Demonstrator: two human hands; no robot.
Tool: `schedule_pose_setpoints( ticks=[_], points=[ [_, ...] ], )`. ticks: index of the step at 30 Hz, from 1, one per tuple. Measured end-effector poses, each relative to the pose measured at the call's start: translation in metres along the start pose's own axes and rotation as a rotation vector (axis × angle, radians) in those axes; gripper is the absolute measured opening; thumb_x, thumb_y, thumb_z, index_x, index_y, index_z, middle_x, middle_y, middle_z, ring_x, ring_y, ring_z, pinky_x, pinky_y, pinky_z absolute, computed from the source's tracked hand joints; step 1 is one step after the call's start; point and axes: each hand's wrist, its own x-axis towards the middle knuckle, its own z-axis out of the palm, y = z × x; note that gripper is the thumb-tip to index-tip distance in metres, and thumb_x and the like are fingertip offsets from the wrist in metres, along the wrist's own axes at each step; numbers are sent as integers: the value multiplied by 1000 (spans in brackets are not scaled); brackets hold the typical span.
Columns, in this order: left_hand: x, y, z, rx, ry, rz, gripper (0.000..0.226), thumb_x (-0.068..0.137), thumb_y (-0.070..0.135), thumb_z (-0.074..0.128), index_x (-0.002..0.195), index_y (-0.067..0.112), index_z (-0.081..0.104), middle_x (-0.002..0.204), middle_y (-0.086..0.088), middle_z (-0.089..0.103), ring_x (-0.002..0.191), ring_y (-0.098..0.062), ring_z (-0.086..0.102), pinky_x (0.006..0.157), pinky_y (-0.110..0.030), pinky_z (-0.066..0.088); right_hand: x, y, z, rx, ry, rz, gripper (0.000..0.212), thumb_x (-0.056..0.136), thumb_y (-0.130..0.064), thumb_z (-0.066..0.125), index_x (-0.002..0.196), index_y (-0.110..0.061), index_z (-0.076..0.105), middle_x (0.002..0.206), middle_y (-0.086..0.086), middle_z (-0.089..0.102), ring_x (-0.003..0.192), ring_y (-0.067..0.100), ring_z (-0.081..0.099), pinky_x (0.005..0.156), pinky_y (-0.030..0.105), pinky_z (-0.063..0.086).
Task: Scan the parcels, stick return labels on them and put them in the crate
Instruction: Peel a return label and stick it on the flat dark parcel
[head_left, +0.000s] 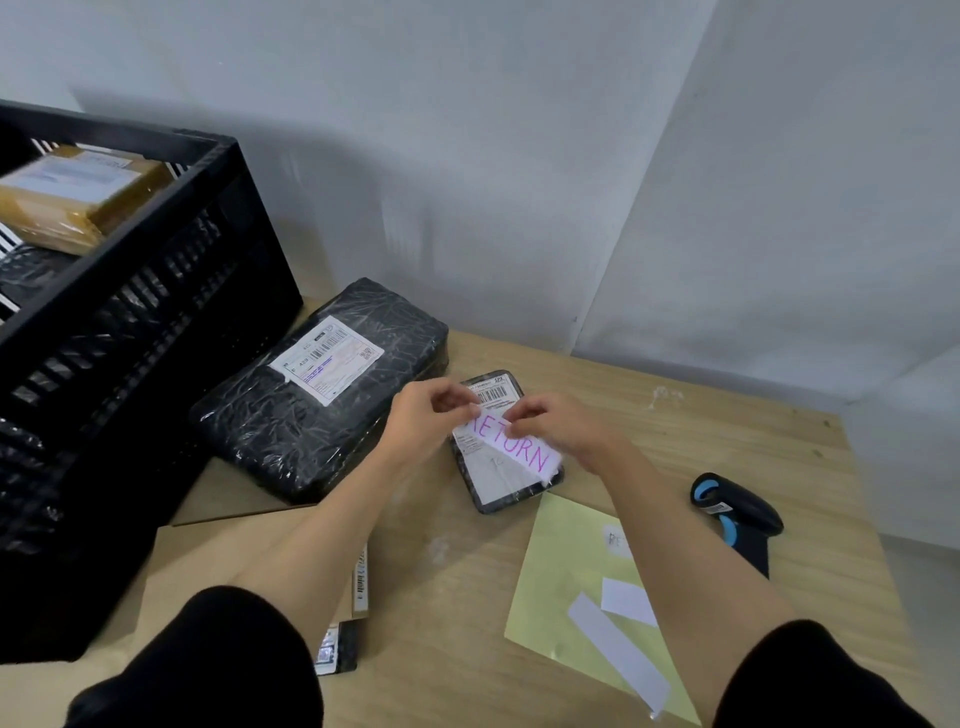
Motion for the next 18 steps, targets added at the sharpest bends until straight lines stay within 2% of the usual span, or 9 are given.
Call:
schedule_pose_setpoints(
  ticks=[3, 5, 7, 9, 12, 14, 16, 18],
  points=[
    [-9, -14, 1, -81, 110, -162, 10, 79, 7, 74, 88, 10, 72, 83, -8, 72, 75, -17, 65, 75, -29, 52, -7, 14, -3, 105, 39, 51, 12, 81, -3, 70, 86, -13, 65, 82, 3, 64, 67, 14, 57, 54, 26, 51],
    [-18, -24, 6, -150, 166, -276, 9, 78, 5, 74, 86, 9, 72, 78, -8, 70, 60, -8, 59, 64, -24, 49, -10, 24, -5, 184, 101, 95, 13, 82, 1, 68, 81, -10, 61, 76, 7, 63, 57, 13, 54, 50, 25, 51],
    [-27, -31, 13, -247, 194, -357, 8, 77, 2, 74, 84, 4, 71, 69, -6, 66, 45, -1, 53, 50, -14, 44, -11, 34, -3, 270, 174, 133, 16, 82, 4, 66, 78, -10, 58, 75, 9, 62, 55, 13, 53, 48, 24, 49],
    [-35, -35, 22, -297, 191, -392, 8, 76, -1, 74, 80, 3, 69, 66, -6, 65, 42, -1, 53, 45, -11, 43, -9, 42, 1, 370, 285, 154, 18, 82, 5, 65, 78, -11, 58, 82, 10, 63, 60, 13, 55, 49, 24, 49],
    [-40, -39, 33, -283, 173, -394, 12, 74, -2, 76, 76, 7, 68, 70, -7, 68, 55, -12, 59, 48, -13, 45, -4, 51, 8, 409, 445, 147, 14, 82, 5, 65, 87, -9, 64, 95, 14, 67, 70, 20, 59, 56, 28, 50],
    [-41, -41, 36, -241, 184, -366, 14, 74, -2, 76, 76, 10, 69, 69, -5, 67, 57, -12, 59, 49, -12, 45, 2, 55, 10, 380, 531, 137, 15, 80, 5, 67, 85, -9, 66, 98, 16, 70, 79, 25, 63, 72, 39, 56],
    [-40, -42, 36, -159, 199, -335, 15, 74, 1, 77, 75, 14, 70, 70, -3, 67, 61, -13, 61, 55, -15, 48, 5, 57, 12, 352, 560, 125, 15, 77, 4, 70, 81, -10, 67, 99, 16, 72, 82, 25, 64, 85, 45, 55],
    [-37, -42, 36, -69, 220, -302, 14, 75, 5, 77, 75, 17, 70, 72, 0, 68, 65, -13, 63, 63, -20, 52, 7, 58, 13, 325, 550, 109, 15, 75, 3, 71, 80, -11, 68, 97, 17, 72, 81, 24, 63, 85, 46, 53]
  ],
)
